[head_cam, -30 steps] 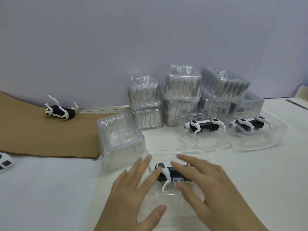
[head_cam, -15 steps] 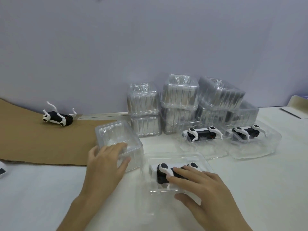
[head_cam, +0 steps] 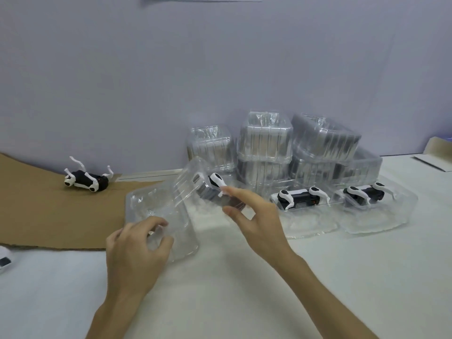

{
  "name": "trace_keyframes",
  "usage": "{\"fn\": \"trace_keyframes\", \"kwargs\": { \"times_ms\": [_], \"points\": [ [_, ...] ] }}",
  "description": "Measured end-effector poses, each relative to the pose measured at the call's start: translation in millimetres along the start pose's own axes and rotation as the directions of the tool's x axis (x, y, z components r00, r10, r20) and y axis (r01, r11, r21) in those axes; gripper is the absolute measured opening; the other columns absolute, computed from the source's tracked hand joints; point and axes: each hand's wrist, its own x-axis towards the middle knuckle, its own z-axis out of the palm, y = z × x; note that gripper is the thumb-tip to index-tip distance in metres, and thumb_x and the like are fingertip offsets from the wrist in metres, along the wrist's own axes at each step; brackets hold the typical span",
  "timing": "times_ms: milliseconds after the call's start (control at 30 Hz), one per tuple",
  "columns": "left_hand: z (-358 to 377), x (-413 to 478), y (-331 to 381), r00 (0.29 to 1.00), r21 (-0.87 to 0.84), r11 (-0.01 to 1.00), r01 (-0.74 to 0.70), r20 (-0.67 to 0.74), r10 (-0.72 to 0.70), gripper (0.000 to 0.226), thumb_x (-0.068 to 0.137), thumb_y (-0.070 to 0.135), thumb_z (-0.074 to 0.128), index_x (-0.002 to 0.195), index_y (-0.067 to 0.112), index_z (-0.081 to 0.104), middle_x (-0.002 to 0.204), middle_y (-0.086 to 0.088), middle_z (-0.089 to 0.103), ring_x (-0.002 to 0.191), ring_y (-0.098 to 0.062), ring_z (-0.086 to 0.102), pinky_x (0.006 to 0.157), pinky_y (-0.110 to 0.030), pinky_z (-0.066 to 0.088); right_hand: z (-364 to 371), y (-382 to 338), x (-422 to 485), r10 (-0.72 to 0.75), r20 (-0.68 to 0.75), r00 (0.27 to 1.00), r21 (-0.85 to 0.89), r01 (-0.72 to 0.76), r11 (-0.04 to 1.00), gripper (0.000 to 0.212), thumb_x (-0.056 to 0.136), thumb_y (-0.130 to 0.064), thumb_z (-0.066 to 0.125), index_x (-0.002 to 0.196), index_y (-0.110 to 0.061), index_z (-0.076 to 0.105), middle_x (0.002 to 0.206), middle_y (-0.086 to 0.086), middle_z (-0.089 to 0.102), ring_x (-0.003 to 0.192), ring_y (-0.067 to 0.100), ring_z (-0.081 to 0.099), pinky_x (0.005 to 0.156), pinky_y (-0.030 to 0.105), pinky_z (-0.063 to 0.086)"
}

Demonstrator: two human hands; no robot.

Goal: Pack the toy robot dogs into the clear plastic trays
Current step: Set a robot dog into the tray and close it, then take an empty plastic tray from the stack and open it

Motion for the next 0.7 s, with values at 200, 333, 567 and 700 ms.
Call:
{"fn": "trace_keyframes", "kwargs": {
  "times_ms": [200,333,567,700],
  "points": [
    [2,0,-1,1.0,-0.011,1.0,0.003,-0.004,-0.003,0.018,0.073,0.036,0.057,0.087,0.034,0.069,0.08,0.018,0.066,0.08,-0.006,0.057,0.093,-0.031,0.027,-11,27,8,0.068,0.128,0.989,-0.386,-0.014,0.922,0.033,0.093,-0.026,0.069,0.123,-0.038,0.067,0.112,-0.024,0.065,0.091,0.001,0.059,0.083,0.027,0.049],
    [-1,-1,-1,1.0,-0.024,1.0,-0.011,0.003,0.011,0.019,0.073,0.034,0.057,0.088,0.033,0.069,0.081,0.017,0.066,0.079,-0.003,0.055,0.092,-0.032,0.028,-28,36,4,0.089,0.302,0.949,-0.604,0.118,0.788,0.035,0.095,-0.027,0.064,0.128,-0.041,0.065,0.134,-0.022,0.058,0.12,0.003,0.055,0.103,0.031,0.036],
    [4,-7,5,0.986,-0.079,0.984,-0.159,0.044,0.163,0.03,0.074,0.034,0.057,0.095,0.022,0.075,0.096,0.009,0.066,0.093,-0.018,0.056,0.093,-0.038,0.039,-78,47,-4,0.116,0.31,0.944,-0.626,0.111,0.772,0.035,0.094,-0.031,0.069,0.128,-0.039,0.066,0.13,-0.027,0.058,0.12,-0.002,0.053,0.103,0.028,0.035],
    [6,-7,3,0.983,-0.17,0.969,-0.182,-0.004,0.184,0.017,0.074,0.025,0.069,0.089,0.021,0.074,0.099,0.006,0.059,0.099,-0.018,0.053,0.088,-0.023,0.037,-109,56,-3,0.147,0.273,0.951,-0.641,0.066,0.765,0.035,0.09,-0.027,0.075,0.124,-0.034,0.07,0.126,-0.021,0.064,0.119,0.005,0.06,0.1,0.036,0.042]
  ]
}}
